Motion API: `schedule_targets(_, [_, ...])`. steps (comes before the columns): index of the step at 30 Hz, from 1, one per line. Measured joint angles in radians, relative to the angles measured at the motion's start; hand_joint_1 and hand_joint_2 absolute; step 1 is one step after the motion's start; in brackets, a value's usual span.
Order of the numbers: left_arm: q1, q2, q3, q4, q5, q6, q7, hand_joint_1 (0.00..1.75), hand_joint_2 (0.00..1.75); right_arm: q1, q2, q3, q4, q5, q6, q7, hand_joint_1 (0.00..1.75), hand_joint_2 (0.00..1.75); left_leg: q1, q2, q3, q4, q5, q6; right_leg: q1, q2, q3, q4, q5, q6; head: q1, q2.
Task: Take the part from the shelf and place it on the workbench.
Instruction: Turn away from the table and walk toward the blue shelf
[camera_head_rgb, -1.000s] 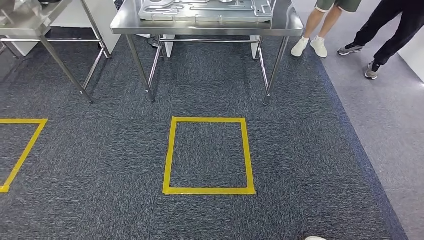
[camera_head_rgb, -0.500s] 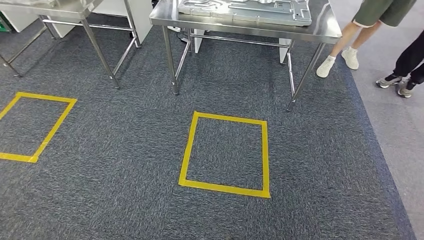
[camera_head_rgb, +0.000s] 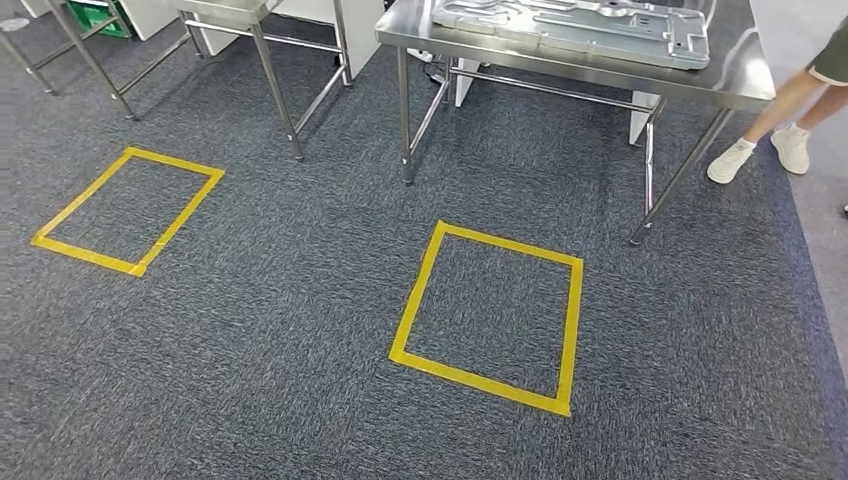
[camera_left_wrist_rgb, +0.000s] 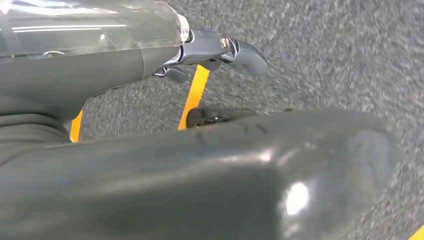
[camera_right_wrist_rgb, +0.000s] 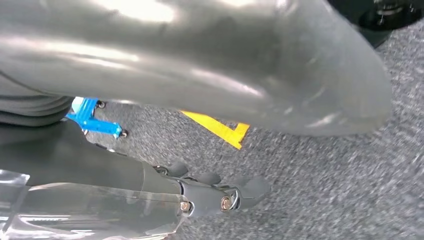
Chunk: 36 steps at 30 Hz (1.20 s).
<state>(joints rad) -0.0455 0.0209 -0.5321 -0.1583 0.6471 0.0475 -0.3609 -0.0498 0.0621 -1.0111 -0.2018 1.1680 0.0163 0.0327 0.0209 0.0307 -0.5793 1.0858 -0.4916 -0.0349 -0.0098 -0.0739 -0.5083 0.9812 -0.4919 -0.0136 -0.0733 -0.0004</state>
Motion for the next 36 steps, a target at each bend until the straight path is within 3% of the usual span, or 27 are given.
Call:
schedule_targets(2, [-0.004,0.000,-0.010,0.000,-0.016,-0.001,0.000,0.00,0.00,0.001,0.003,0.000,0.000,-0.003,-0.008,0.000,0.00,0.00,-0.005,0.020,0.040,-0.079,0.019,0.013,0.003,-0.018,0.000,0.009,-0.007,0.014,0.000,0.000])
schedule_targets(4, [-0.003,0.000,-0.023,0.000,-0.029,-0.002,0.001,0.00,0.00,0.000,0.006,0.000,0.000,-0.007,-0.011,0.000,0.00,0.00,-0.009,0.007,0.035,-0.085,0.020,0.030,0.003,-0.033,0.002,0.010,-0.009,0.026,0.000,0.000])
schedule_targets(5, [-0.001,0.000,-0.029,0.000,-0.033,-0.003,0.001,0.00,0.00,-0.001,0.007,0.000,0.000,-0.006,-0.010,0.000,0.00,0.00,-0.008,-0.001,0.034,-0.087,0.022,0.038,0.000,-0.030,0.003,0.013,-0.012,0.033,0.000,0.000])
schedule_targets(7, [-0.001,-0.001,-0.039,0.000,-0.033,-0.003,0.001,0.00,0.00,0.001,0.008,0.000,0.000,0.000,-0.008,0.000,0.00,0.00,-0.006,-0.017,0.032,-0.092,0.030,0.051,-0.005,0.008,-0.014,0.057,-0.049,0.043,0.000,0.000])
schedule_targets(9, [-0.004,-0.002,-0.044,0.000,-0.021,-0.005,0.001,0.00,0.00,0.007,0.008,0.002,0.000,0.015,-0.006,-0.002,0.00,0.00,-0.007,-0.034,0.026,-0.092,0.036,0.060,-0.006,0.054,-0.070,0.178,-0.121,0.046,0.000,0.000])
schedule_targets(10, [-0.004,-0.002,-0.044,0.000,-0.010,-0.007,0.001,0.00,0.00,0.009,0.008,0.005,0.000,0.027,-0.006,-0.005,0.00,0.00,-0.009,-0.043,0.023,-0.092,0.038,0.062,-0.006,0.064,-0.102,0.245,-0.150,0.045,0.000,0.000])
schedule_targets(11, [-0.003,-0.002,-0.043,0.000,0.005,-0.008,0.001,0.00,0.00,0.011,0.008,0.010,0.000,0.042,-0.009,-0.009,0.00,0.00,-0.012,-0.054,0.021,-0.091,0.039,0.063,-0.006,0.067,-0.124,0.290,-0.160,0.044,0.000,0.000])
schedule_targets(12, [0.000,-0.001,-0.040,0.000,0.022,-0.010,0.001,0.00,0.00,0.012,0.008,0.018,0.000,0.059,-0.014,-0.012,0.00,0.00,-0.013,-0.066,0.020,-0.090,0.039,0.064,-0.005,0.069,-0.129,0.300,-0.151,0.042,0.000,0.000])
schedule_targets(13, [0.004,-0.001,-0.036,0.000,0.038,-0.010,0.002,0.00,0.00,0.012,0.008,0.027,0.000,0.076,-0.021,-0.014,0.00,0.00,-0.014,-0.079,0.020,-0.089,0.040,0.063,-0.005,0.073,-0.115,0.269,-0.123,0.039,0.000,0.000])
schedule_targets(14, [0.007,0.000,-0.031,0.000,0.054,-0.010,0.004,0.00,0.00,0.012,0.008,0.038,0.000,0.095,-0.028,-0.016,0.00,0.00,-0.015,-0.092,0.020,-0.089,0.041,0.062,-0.005,0.085,-0.085,0.204,-0.083,0.034,0.000,0.000])
schedule_targets(16, [0.007,0.000,-0.015,0.000,0.087,-0.001,0.015,0.00,0.00,0.010,0.010,0.064,0.000,0.137,-0.037,-0.015,0.00,0.00,-0.016,-0.116,0.017,-0.086,0.044,0.055,-0.005,0.130,-0.026,0.073,-0.027,0.023,0.000,0.000])
schedule_targets(18, [0.006,-0.001,0.003,0.000,0.118,0.020,0.027,0.00,0.00,0.005,0.010,0.096,0.000,0.183,-0.033,-0.009,0.00,0.00,-0.014,-0.137,0.010,-0.085,0.049,0.044,-0.002,0.150,-0.006,0.022,-0.016,0.017,0.000,0.000])
schedule_targets(20, [0.010,-0.004,0.021,0.000,0.136,0.042,0.032,0.00,0.00,-0.005,0.011,0.130,0.000,0.214,-0.024,-0.002,0.00,0.00,-0.010,-0.152,0.004,-0.085,0.053,0.032,-0.001,0.126,-0.006,0.015,-0.009,0.009,0.000,0.000])
schedule_targets(22, [0.014,-0.006,0.033,0.000,0.143,0.054,0.034,0.00,0.00,-0.010,0.012,0.158,0.000,0.230,-0.017,0.002,0.00,0.00,-0.013,-0.121,-0.014,-0.050,0.030,0.024,-0.005,0.099,-0.001,0.002,-0.001,-0.005,0.000,0.000])
schedule_targets(24, [0.014,-0.008,0.042,0.000,0.148,0.062,0.029,0.00,0.00,-0.009,0.011,0.179,0.000,0.245,-0.010,0.006,0.00,0.00,-0.014,-0.067,-0.066,0.062,-0.034,0.019,-0.003,0.069,0.001,-0.004,0.001,-0.014,0.000,0.000])
schedule_targets(26, [0.014,-0.011,0.049,0.000,0.147,0.065,0.018,0.00,0.00,-0.008,0.010,0.197,0.000,0.256,-0.006,0.009,0.00,0.00,-0.009,-0.047,-0.120,0.184,-0.086,0.012,0.000,0.039,-0.001,-0.003,0.000,-0.016,0.000,0.000])
schedule_targets(27, [0.015,-0.011,0.051,0.000,0.143,0.063,0.010,0.00,0.00,-0.008,0.009,0.204,0.000,0.258,-0.005,0.010,0.00,0.00,-0.006,-0.043,-0.126,0.205,-0.087,0.009,0.000,0.025,-0.001,-0.003,-0.001,-0.015,0.000,0.000])
schedule_targets(28, [0.016,-0.012,0.052,0.000,0.135,0.058,0.000,0.00,0.00,-0.008,0.008,0.208,0.000,0.255,-0.005,0.011,0.00,0.00,-0.004,-0.038,-0.110,0.183,-0.070,0.007,0.000,0.012,0.000,-0.002,-0.002,-0.014,0.000,0.000])
schedule_targets(30, [0.018,-0.012,0.051,0.000,0.112,0.046,-0.023,0.00,0.00,-0.009,0.006,0.212,0.000,0.241,-0.004,0.011,0.00,0.00,-0.001,-0.006,-0.031,0.048,-0.013,0.006,0.000,-0.011,0.003,0.003,-0.007,-0.006,0.000,0.000])
schedule_targets(32, [0.013,-0.012,0.046,0.000,0.092,0.035,-0.041,0.00,0.00,-0.008,0.000,0.212,0.000,0.223,-0.001,0.011,0.00,0.00,-0.005,0.025,0.028,-0.061,0.018,0.016,0.004,-0.031,0.005,0.011,-0.016,0.006,0.000,0.000])
schedule_targets(33, [0.011,-0.012,0.042,0.000,0.085,0.030,-0.047,0.00,0.00,-0.009,-0.004,0.211,0.000,0.216,0.001,0.010,0.00,0.00,-0.009,0.030,0.035,-0.080,0.020,0.023,0.006,-0.040,0.006,0.013,-0.018,0.013,0.000,0.000])
schedule_targets(35, [0.009,-0.011,0.033,0.000,0.075,0.025,-0.049,0.00,0.00,-0.013,-0.006,0.211,0.000,0.207,0.002,0.007,0.00,0.00,-0.013,0.010,0.031,-0.082,0.022,0.036,0.004,-0.055,0.008,0.014,-0.021,0.024,0.000,0.000])
schedule_targets(36, [0.010,-0.010,0.029,0.000,0.071,0.024,-0.046,0.00,0.00,-0.016,-0.007,0.210,0.000,0.204,-0.001,0.005,0.00,0.00,-0.012,0.000,0.031,-0.085,0.025,0.042,0.002,-0.044,0.008,0.019,-0.027,0.030,0.000,0.000])
